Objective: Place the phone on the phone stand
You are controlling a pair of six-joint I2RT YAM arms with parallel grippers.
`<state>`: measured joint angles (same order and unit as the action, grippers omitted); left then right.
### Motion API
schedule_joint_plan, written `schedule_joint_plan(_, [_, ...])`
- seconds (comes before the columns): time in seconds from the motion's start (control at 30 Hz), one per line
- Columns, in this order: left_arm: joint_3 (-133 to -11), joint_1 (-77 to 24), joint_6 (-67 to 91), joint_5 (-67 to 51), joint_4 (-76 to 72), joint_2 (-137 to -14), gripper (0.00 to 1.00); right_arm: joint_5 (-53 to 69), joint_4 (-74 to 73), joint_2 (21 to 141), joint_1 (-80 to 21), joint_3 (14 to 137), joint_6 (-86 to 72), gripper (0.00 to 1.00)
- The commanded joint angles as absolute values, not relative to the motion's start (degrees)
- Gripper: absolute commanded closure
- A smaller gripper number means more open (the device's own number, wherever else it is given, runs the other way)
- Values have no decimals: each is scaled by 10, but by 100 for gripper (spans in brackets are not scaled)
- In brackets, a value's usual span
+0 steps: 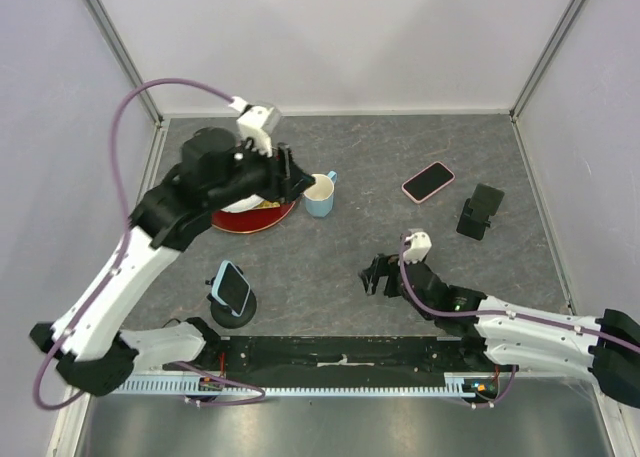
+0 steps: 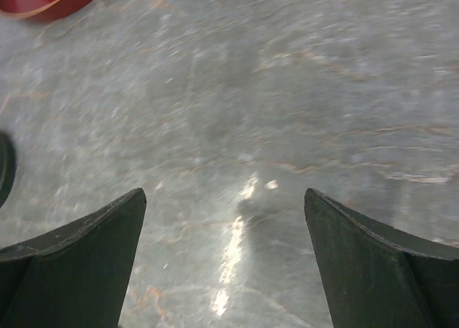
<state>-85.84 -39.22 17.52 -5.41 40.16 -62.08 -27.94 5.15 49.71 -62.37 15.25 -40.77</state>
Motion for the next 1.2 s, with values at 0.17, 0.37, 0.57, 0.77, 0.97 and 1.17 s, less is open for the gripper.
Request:
schedule_joint_plan(0.17, [-831,-391,77,-46,274,-649,49,-383,-132,485,-451,253,-476,2])
schedule_joint_plan(0.37, [-614,-417,9,71,88,-477,47,-437,-246,490,-288,356,-436,2])
schedule_joint_plan(0.57, [-537,-407,19,131,39,-409,45,-354,-220,537,-117,424,-339,2])
schedule_joint_plan(0.77, [-555,-368,193,-17,56,-497,49,-221,-176,642,-7,464,-266,2])
schedule_joint_plan(0.97, [-631,-364,224,-76,31,-575,48,-126,-158,694,72,471,-215,2])
schedule_joint_plan(1.17, [-636,-311,238,-167,3,-605,49,-75,-119,698,74,456,-185,2])
